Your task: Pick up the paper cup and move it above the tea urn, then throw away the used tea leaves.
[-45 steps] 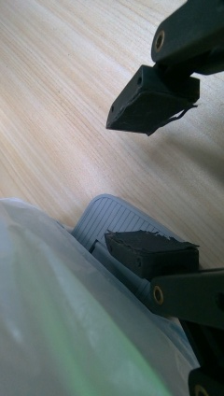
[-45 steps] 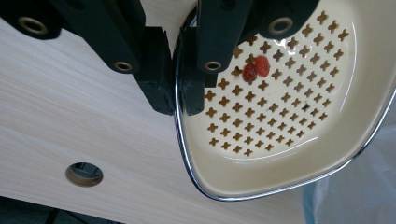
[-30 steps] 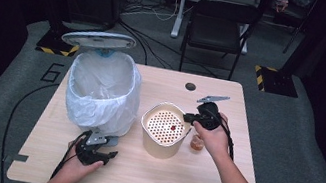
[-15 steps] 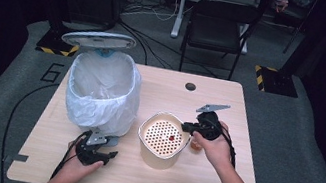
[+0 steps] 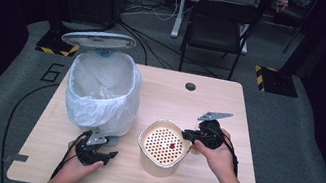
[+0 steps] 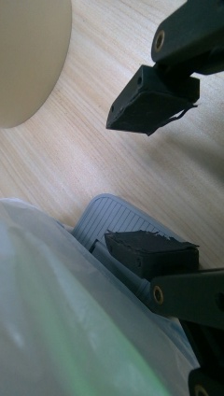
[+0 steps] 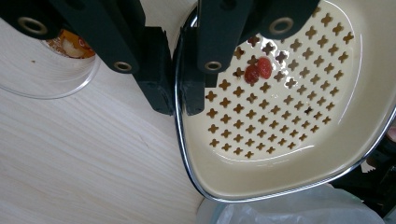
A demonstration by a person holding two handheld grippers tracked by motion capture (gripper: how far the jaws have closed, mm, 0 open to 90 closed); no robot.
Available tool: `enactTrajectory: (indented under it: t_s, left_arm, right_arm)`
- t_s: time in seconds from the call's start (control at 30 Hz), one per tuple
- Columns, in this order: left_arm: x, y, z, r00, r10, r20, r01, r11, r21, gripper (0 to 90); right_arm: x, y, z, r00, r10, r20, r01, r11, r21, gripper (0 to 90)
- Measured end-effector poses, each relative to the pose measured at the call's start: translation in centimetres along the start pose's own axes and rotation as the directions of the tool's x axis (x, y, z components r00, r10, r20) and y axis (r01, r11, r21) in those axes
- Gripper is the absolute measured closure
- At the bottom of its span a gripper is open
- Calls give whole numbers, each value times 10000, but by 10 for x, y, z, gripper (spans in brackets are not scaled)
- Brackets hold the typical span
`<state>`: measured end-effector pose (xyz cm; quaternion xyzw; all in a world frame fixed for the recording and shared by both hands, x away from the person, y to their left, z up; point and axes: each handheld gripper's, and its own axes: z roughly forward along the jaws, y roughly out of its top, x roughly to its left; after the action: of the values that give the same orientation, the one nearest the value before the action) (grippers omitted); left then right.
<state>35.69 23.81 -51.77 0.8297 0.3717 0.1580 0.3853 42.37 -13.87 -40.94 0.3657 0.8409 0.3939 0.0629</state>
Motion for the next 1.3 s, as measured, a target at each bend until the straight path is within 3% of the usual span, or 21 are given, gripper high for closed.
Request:
enactTrajectory:
  t_s: [0.13, 0.33, 0.47, 0.6, 0.67, 0.87, 1.2, 1.3]
  left_arm:
    - [0, 0, 0, 10000, 30, -17, -30, 10000, 16, 389]
    - [0, 0, 0, 10000, 25, -15, -25, 10000, 6, 389]
    - [0, 0, 0, 10000, 28, -14, -28, 10000, 11, 389]
    - [0, 0, -1, 10000, 86, 35, -86, 9999, 118, 389]
    - [0, 0, 0, 10000, 61, -8, -61, 10000, 30, 389]
    - [0, 0, 0, 10000, 66, -20, -66, 10000, 36, 389]
    - [-1, 0, 0, 10000, 79, -37, -79, 10000, 42, 389]
    - [0, 0, 0, 10000, 85, -12, -85, 10000, 45, 389]
  right_arm:
    - [2, -2, -2, 10000, 54, 30, -54, 10000, 18, 822]
    - [2, 2, -10, 9993, 13, 380, 12, 9978, -658, 649]
    - [3, 4, -18, 9993, 46, 376, -10, 9952, -976, 537]
    - [4, 5, -24, 9993, -71, 358, 117, 9915, -1296, 469]
    - [4, 4, -28, 9984, -121, 559, 205, 9882, -1518, 432]
    - [1, 1, -39, 9975, 1, 701, 149, 9769, -2130, 396]
    - [-17, -15, -54, 9934, -315, 1099, 620, 9561, -2864, 429]
    - [-27, -24, -54, 9935, -5, 1138, 322, 9602, -2775, 438]
